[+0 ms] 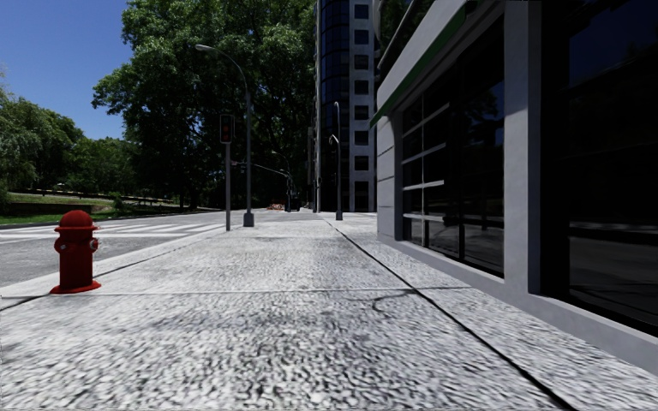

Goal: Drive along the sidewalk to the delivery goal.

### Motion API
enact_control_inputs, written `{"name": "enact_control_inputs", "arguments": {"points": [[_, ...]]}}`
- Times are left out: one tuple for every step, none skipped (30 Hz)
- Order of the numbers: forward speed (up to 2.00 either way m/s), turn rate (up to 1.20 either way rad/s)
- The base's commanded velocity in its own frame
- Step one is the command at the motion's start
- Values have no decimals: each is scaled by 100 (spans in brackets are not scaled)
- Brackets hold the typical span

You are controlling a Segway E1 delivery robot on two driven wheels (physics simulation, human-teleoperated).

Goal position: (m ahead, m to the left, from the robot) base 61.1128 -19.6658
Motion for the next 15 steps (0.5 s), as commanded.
{"name": "enact_control_inputs", "arguments": {"points": [[193, 0], [195, 0], [195, 0], [197, 0], [197, 0], [197, 0], [197, 0], [197, 0], [197, 0], [198, 0], [200, 0], [200, 0], [200, 0], [200, 0], [200, 0]]}}
